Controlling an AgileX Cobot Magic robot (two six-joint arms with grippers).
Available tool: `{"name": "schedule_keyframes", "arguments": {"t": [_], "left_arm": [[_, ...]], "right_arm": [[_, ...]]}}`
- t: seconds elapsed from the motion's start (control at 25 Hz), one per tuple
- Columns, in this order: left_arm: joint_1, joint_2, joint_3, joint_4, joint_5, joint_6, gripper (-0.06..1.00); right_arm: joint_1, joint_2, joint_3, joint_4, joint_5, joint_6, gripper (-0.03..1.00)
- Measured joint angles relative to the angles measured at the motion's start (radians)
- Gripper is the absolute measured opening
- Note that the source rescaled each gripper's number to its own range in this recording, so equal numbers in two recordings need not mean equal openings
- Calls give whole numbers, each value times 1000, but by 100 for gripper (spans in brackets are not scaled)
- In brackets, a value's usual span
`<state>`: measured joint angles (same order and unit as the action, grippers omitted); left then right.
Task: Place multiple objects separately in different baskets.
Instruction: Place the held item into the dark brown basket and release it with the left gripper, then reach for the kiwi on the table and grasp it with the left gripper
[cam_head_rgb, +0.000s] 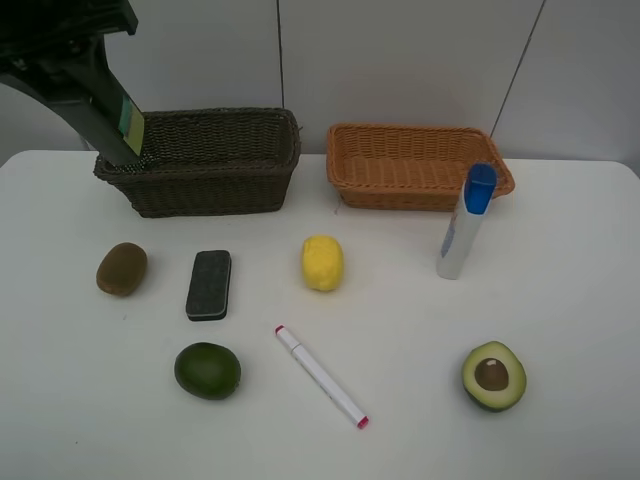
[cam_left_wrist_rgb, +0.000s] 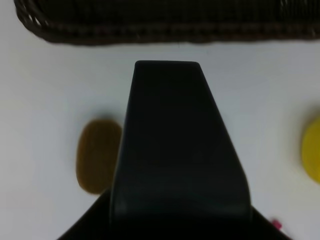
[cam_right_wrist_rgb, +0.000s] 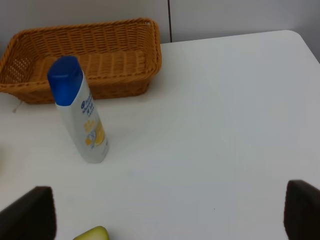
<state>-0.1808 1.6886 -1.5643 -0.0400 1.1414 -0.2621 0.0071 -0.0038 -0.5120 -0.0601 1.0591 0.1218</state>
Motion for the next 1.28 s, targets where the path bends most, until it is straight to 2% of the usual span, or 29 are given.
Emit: {"name": "schedule_keyframes", "arguments": {"t": [0.2, 0.32, 0.52, 0.6, 0.68, 0.76, 0.8, 0.88, 0.96, 1.12, 1.28], "left_arm": [[75, 221, -203, 12, -20, 9, 0], [78, 340, -289, 11, -61, 38, 0], [78, 478, -356, 9, -124, 53, 1], [78, 507, -361, 19, -147, 53, 12], [78, 512, -363, 23, -168, 55, 40], [78, 512, -369, 25, -189, 61, 78], [78, 511, -370, 25, -191, 62, 89], [78, 511, -370, 25, -187, 66, 97], [78, 504, -370, 24, -179, 68, 99], [78, 445, -370, 1, -111, 80, 100], [78, 372, -371, -5, 25, 95, 100]], "right_arm": [[0, 0, 0, 0, 0, 0, 100], [0, 0, 0, 0, 0, 0, 100], [0, 0, 0, 0, 0, 0, 100], [0, 0, 0, 0, 0, 0, 100], [0, 0, 0, 0, 0, 0, 100], [0, 0, 0, 0, 0, 0, 100], [0, 0, 0, 0, 0, 0, 100], [0, 0, 0, 0, 0, 0, 100], [0, 0, 0, 0, 0, 0, 100], [0, 0, 0, 0, 0, 0, 100], [0, 0, 0, 0, 0, 0, 100]]}}
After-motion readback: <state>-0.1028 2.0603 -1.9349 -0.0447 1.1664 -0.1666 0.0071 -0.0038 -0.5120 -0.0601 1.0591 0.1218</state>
